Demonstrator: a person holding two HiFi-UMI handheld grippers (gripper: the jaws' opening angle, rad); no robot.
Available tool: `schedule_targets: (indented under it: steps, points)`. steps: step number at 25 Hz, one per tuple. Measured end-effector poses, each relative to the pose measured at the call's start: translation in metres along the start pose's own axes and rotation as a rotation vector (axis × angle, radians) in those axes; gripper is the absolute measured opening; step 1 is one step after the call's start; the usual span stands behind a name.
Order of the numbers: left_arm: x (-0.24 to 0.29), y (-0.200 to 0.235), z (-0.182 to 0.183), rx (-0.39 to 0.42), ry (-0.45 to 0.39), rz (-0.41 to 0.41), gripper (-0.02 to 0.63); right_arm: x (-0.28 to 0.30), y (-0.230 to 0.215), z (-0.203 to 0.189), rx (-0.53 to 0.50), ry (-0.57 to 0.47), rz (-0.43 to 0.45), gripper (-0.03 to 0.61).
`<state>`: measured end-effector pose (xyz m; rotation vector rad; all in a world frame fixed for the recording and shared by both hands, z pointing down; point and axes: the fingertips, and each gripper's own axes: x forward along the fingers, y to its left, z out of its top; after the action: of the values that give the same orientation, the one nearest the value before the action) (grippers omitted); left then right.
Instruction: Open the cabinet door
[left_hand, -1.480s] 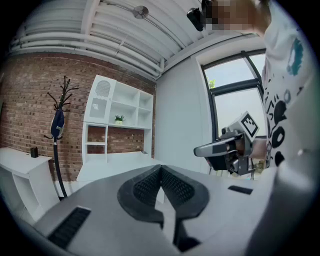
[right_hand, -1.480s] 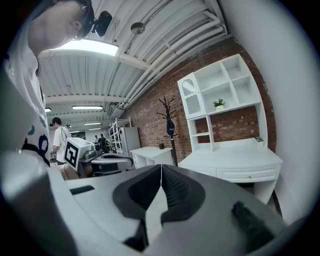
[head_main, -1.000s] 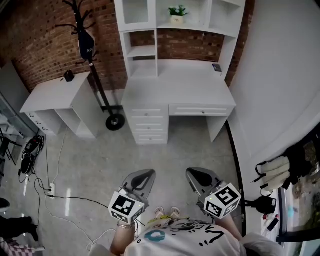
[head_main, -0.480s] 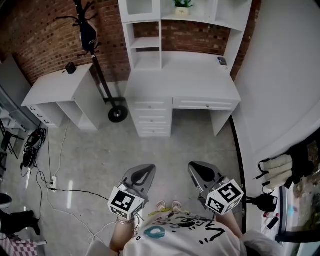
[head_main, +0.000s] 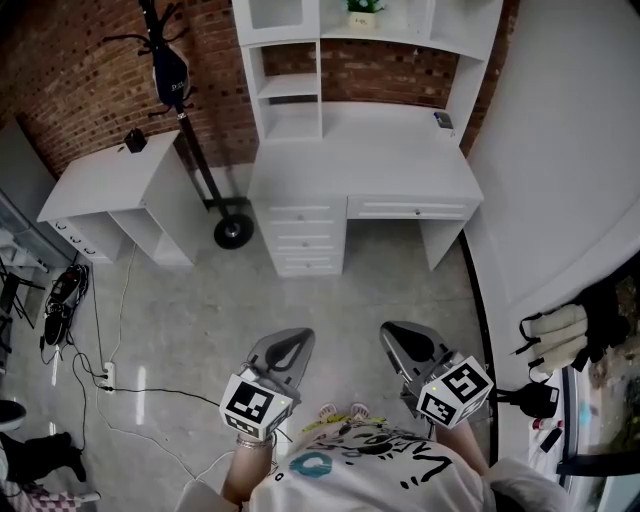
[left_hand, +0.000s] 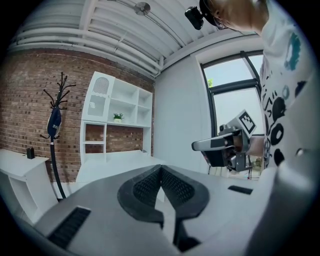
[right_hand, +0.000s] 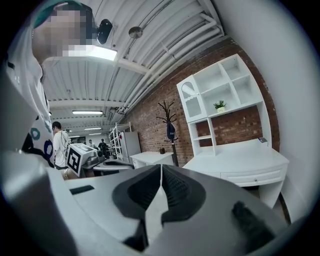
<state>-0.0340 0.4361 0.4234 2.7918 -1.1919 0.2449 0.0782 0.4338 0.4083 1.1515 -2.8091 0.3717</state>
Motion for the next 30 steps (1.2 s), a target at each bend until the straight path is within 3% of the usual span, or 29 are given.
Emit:
schedule_targets:
  steps: [10, 17, 30]
  points:
    - [-0.006, 0.026, -0.009, -0.007, 0.004, 0.001, 0.014, 0.023, 0.006, -0.003, -0.001, -0.003, -0.031, 0.029]
    - [0.007, 0.045, -0.017, -0.022, 0.026, 0.019, 0.014, 0.039, -0.018, -0.004, 0.015, -0.006, -0.032, 0.029]
    - [0.104, 0.111, 0.016, 0.009, -0.002, 0.059, 0.015, 0.103, -0.110, 0.036, -0.015, -0.041, 0.018, 0.029]
